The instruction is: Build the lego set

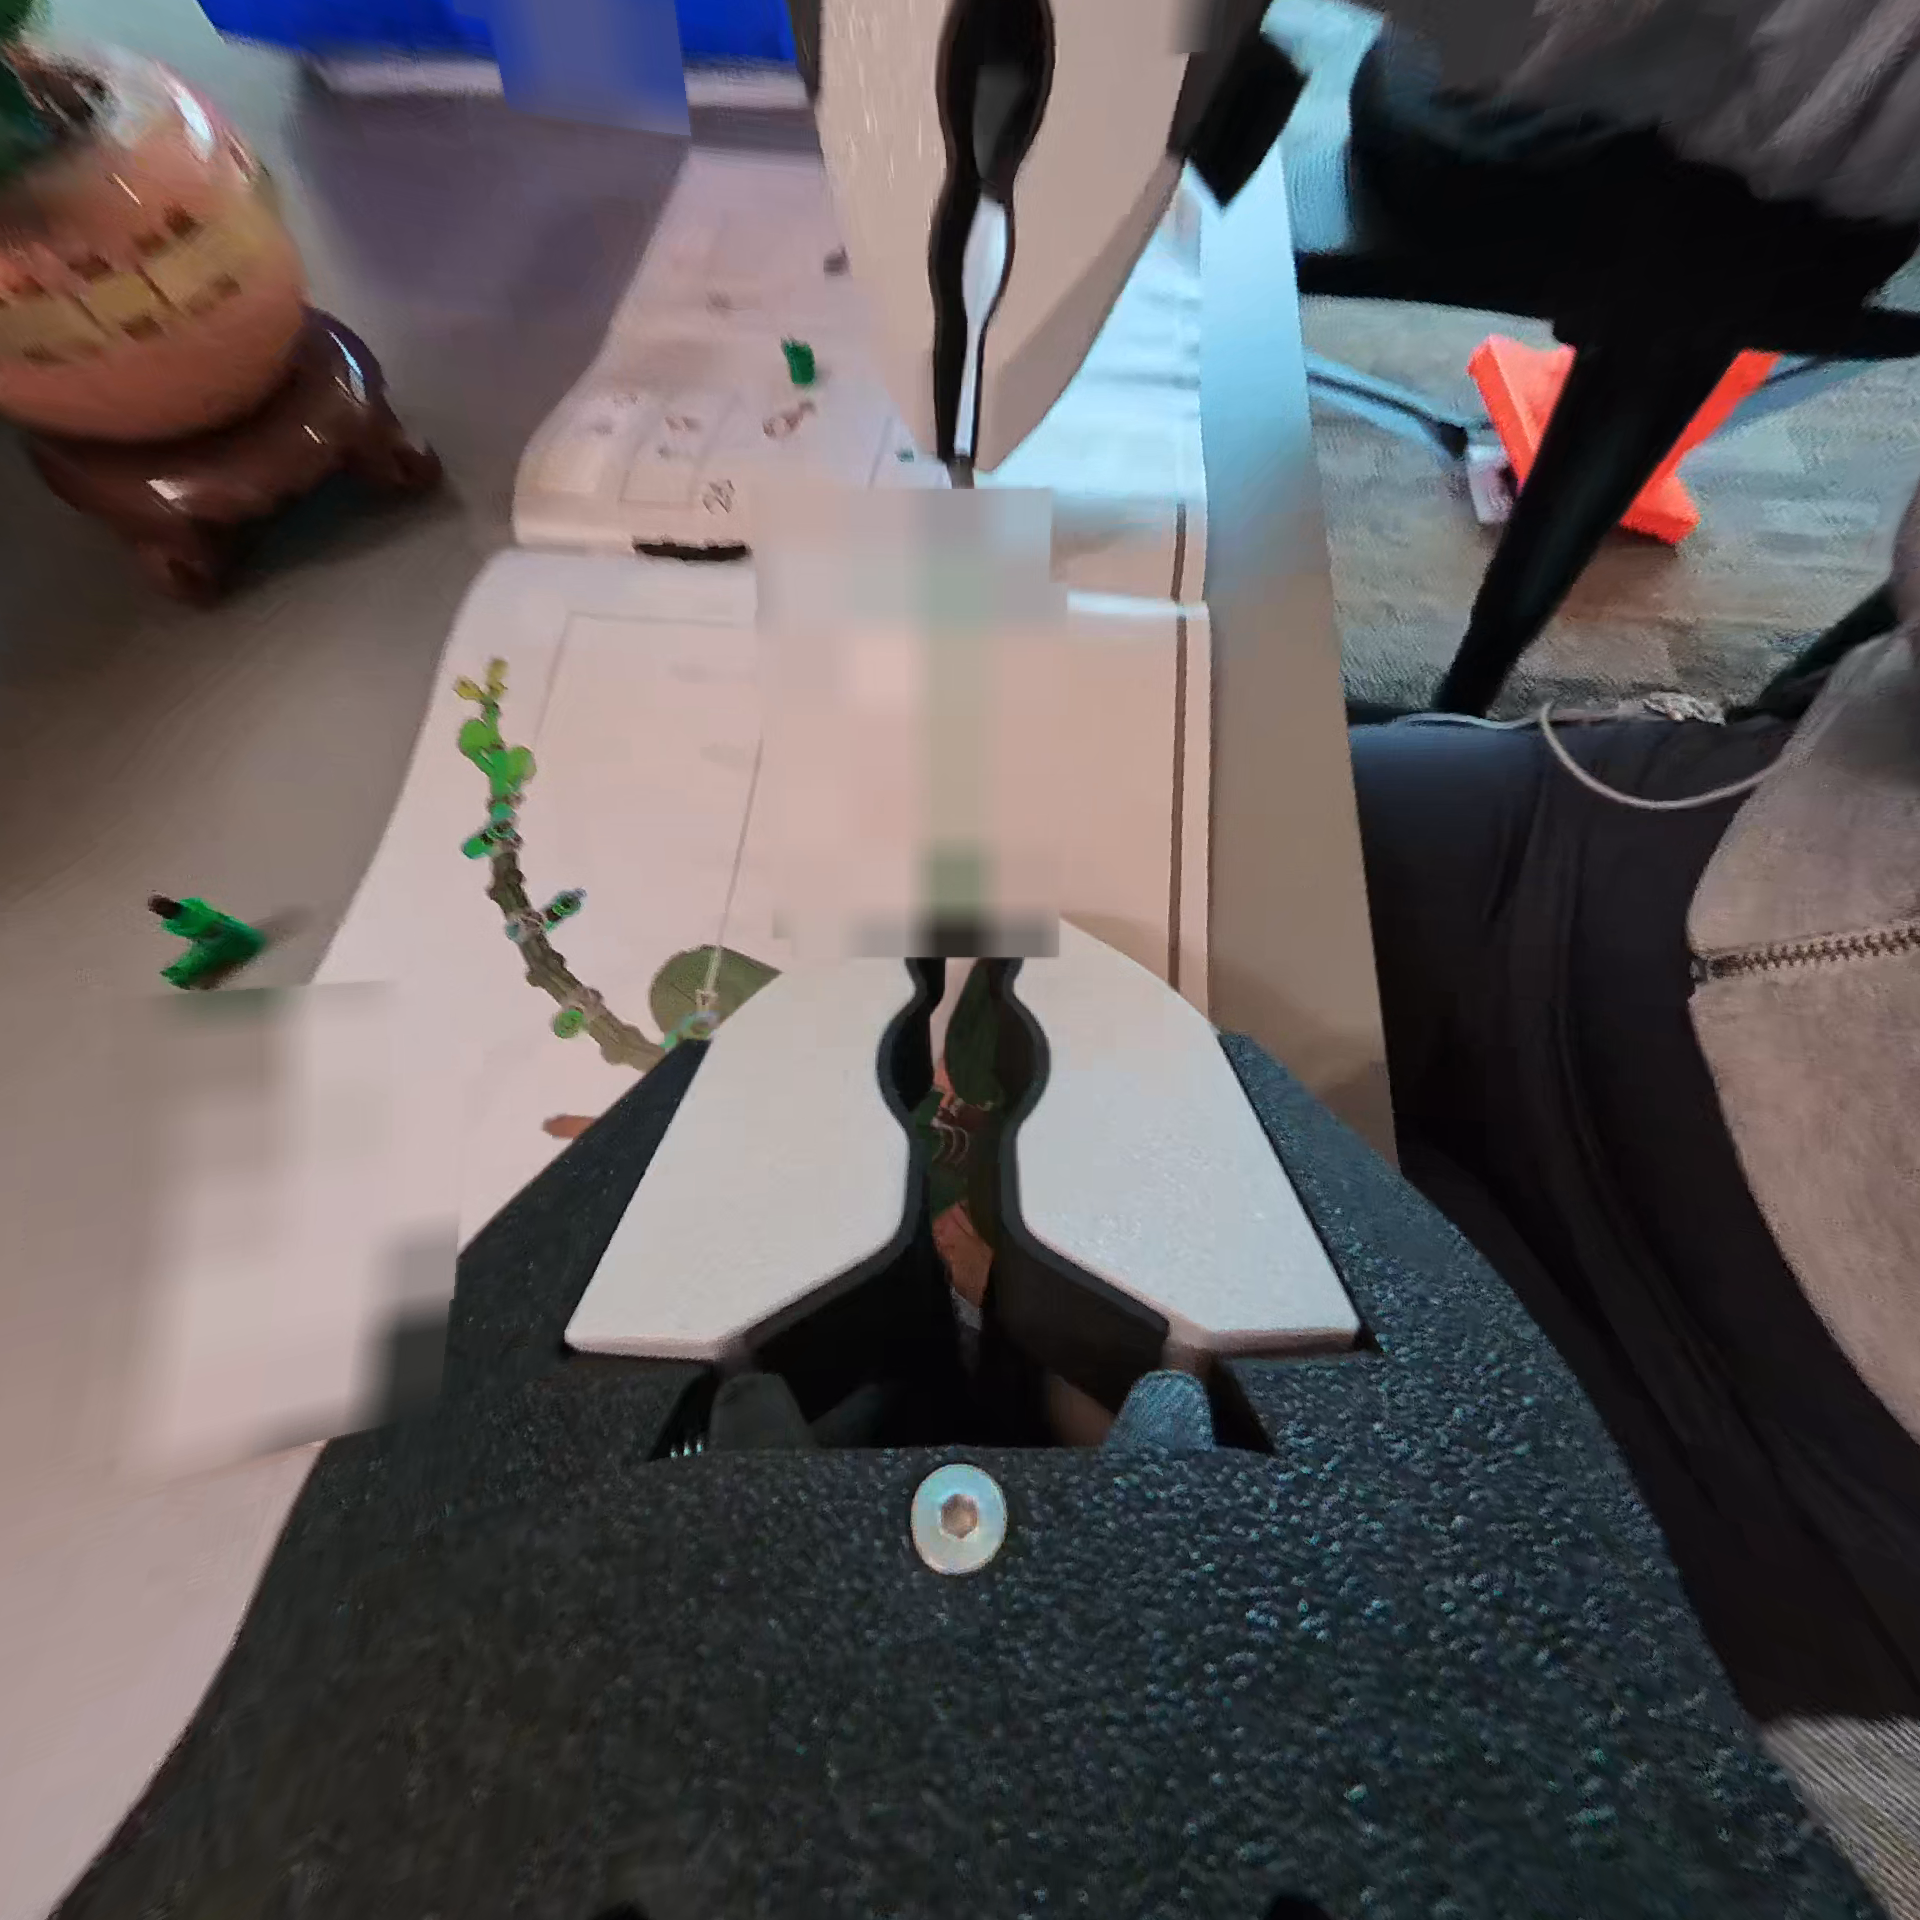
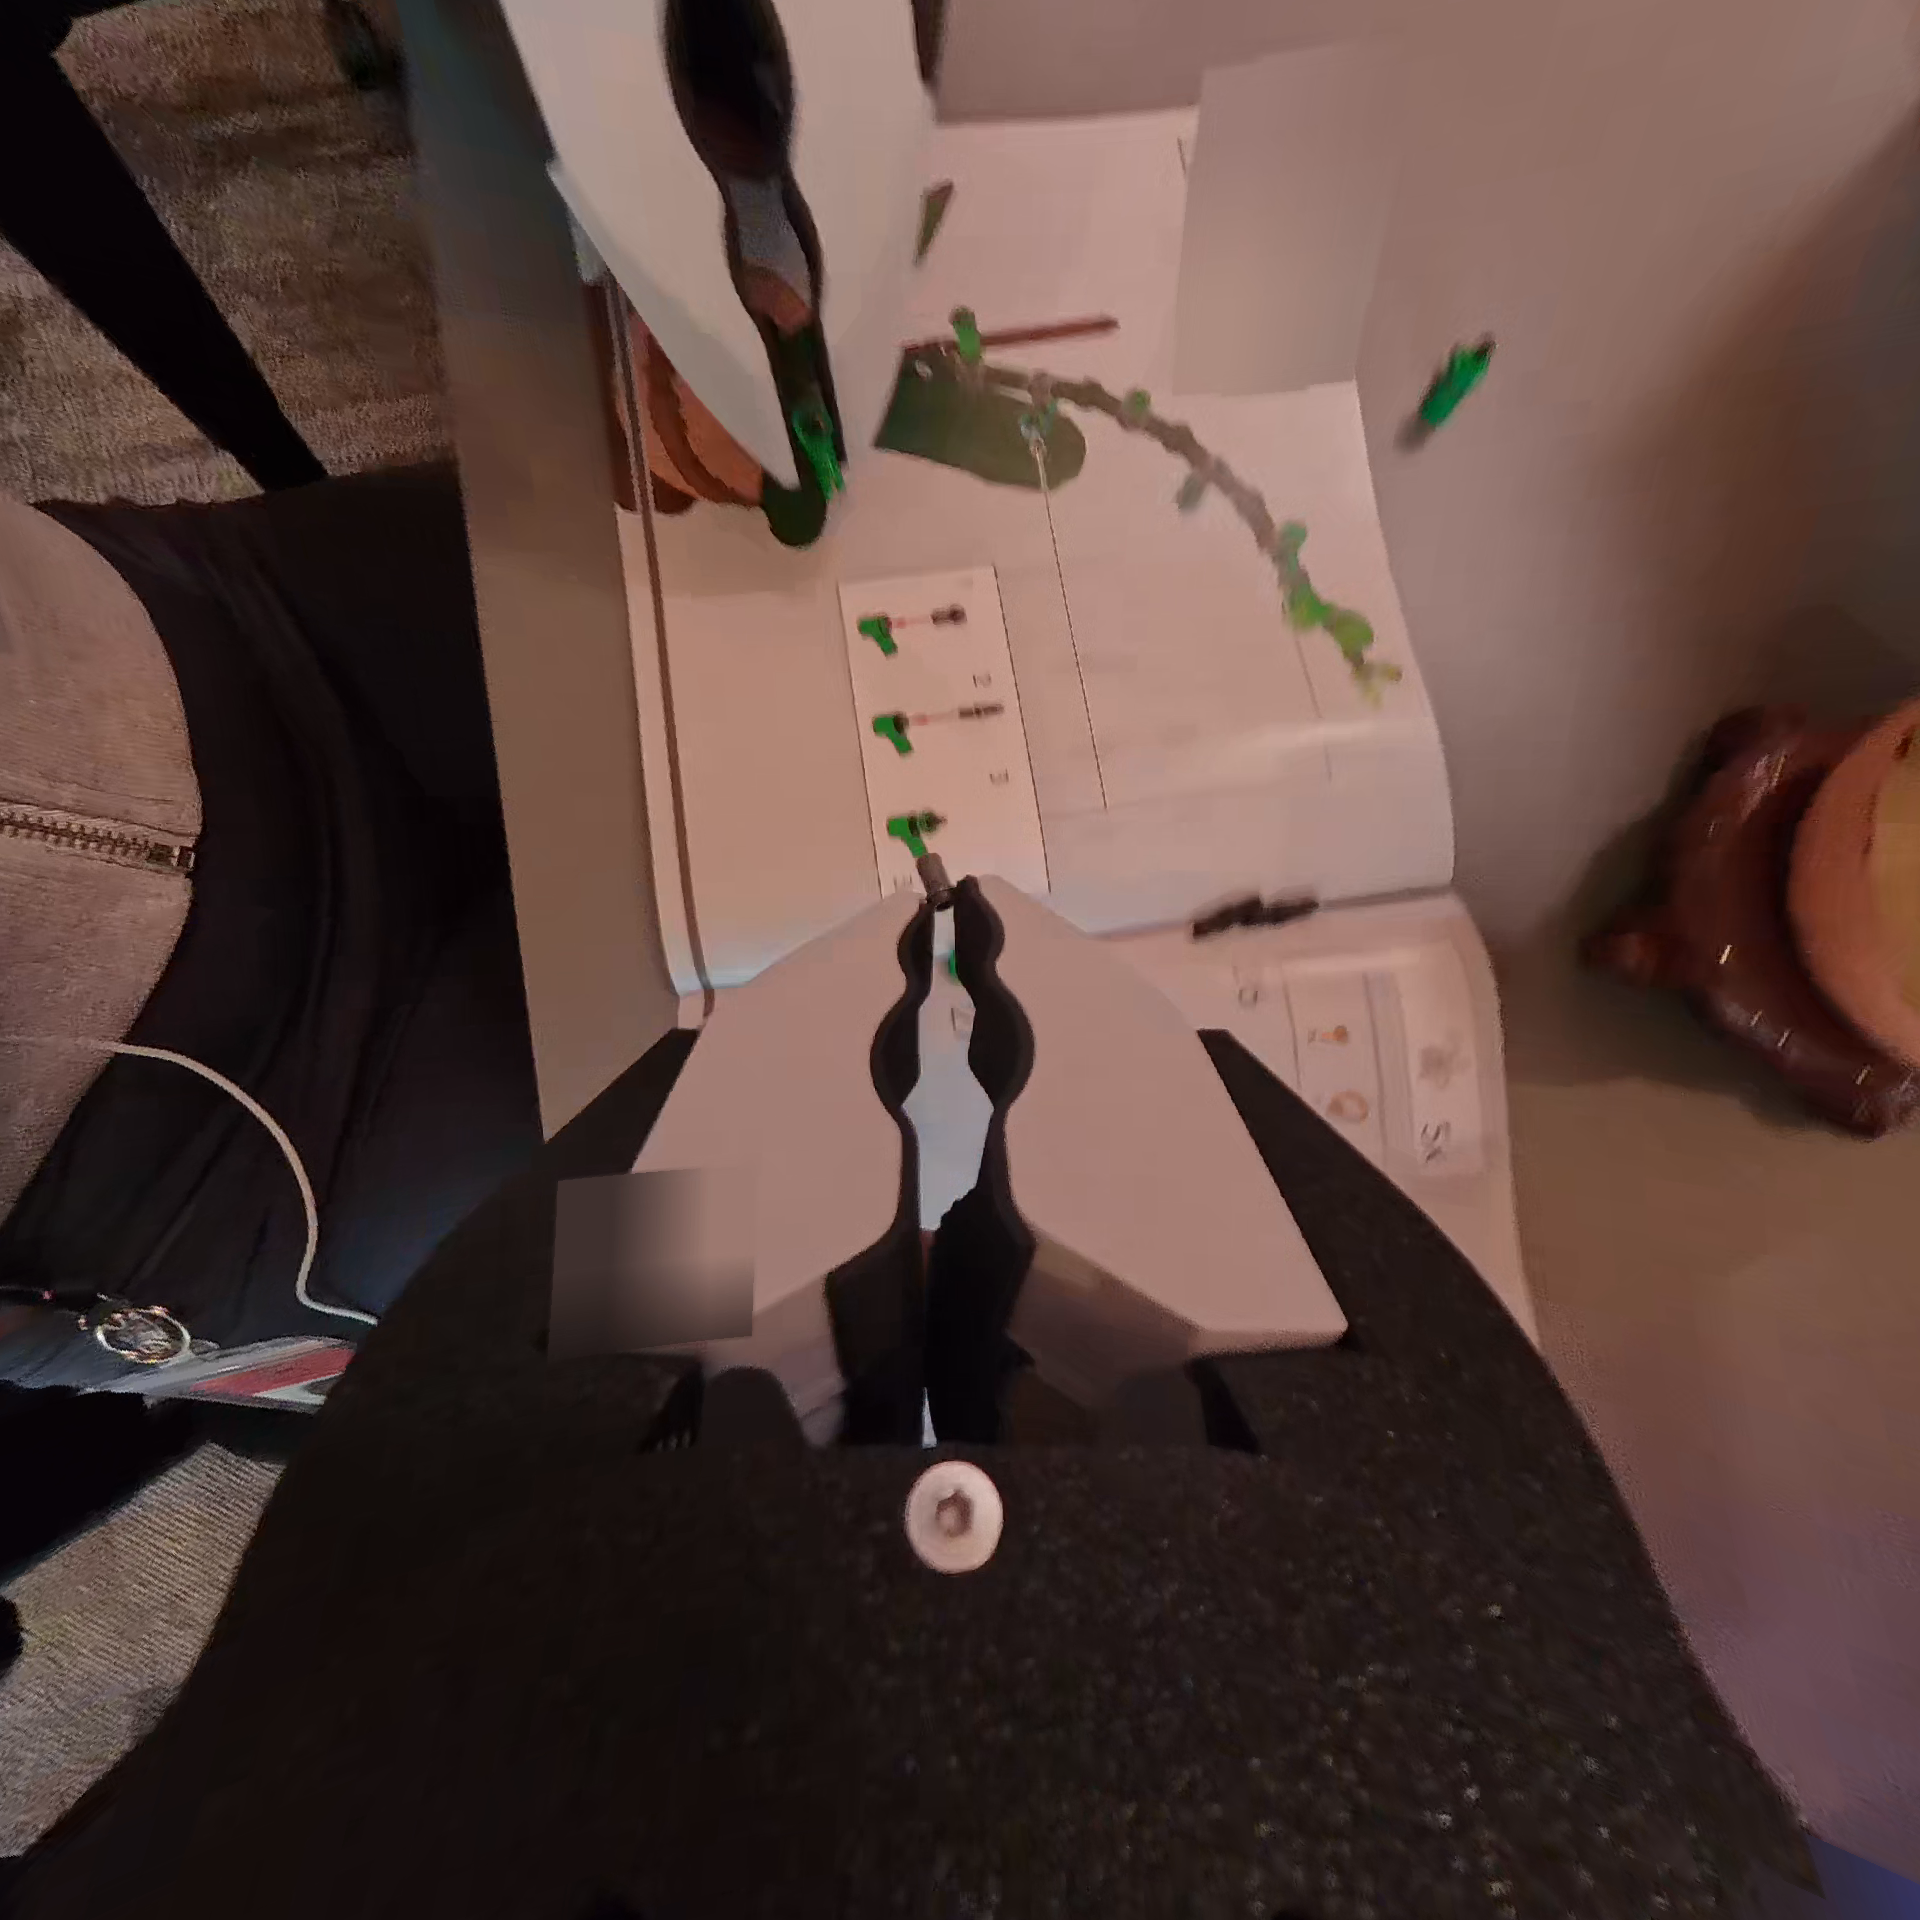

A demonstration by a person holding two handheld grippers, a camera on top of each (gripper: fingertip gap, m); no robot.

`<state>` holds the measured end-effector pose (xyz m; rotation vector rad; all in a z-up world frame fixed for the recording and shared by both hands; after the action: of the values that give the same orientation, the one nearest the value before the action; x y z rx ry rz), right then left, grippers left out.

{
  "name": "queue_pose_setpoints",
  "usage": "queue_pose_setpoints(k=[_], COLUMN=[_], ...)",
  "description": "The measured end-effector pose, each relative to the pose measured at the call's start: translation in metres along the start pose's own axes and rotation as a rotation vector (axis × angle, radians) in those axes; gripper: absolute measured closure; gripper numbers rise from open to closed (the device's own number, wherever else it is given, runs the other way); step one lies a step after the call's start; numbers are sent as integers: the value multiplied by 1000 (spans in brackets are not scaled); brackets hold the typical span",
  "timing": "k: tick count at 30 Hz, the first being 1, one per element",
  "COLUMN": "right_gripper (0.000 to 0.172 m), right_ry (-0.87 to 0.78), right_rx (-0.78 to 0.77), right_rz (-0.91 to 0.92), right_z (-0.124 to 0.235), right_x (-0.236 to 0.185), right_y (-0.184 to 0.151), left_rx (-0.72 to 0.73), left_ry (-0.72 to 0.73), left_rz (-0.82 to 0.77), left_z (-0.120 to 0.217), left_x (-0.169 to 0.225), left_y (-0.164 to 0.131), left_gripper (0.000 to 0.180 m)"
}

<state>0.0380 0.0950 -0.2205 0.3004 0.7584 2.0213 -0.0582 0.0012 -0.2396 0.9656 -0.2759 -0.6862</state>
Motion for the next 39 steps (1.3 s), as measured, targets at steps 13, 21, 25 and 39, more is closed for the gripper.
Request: queue_pose_setpoints(k=[13, 21, 25, 39], right_gripper=[168, 168, 168, 168], right_ry=[-30, -237, -288, -321], right_rx=[-171, -175, -172, -225], right_rz=[323, 417, 464, 507], right_z=[-68, -70, -72, -75], right_x=[-16, -16, -19, -26], right_y=[69, 66, 62, 62], left_rx=[-102, -154, -171, -176], left_ry=[-26, 82, 93, 85], left_rz=[57, -60, -53, -16], left_z=[-3, -8, -8, -8], left_x=[1, 6, 6, 6], left_y=[-12, -11, -10, -10], left_gripper=[174, 174, 174, 174])
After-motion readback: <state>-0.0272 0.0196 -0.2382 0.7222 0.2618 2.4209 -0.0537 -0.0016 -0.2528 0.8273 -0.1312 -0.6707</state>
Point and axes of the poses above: each gripper's, where its closed fingertips meet, z back along the fingers, y out of its top, x = y × z across the jaws, the point moved 3 cm from there along z, back along the fingers, and after that the axes turned 8 degrees about y, right-handed, at the moved point
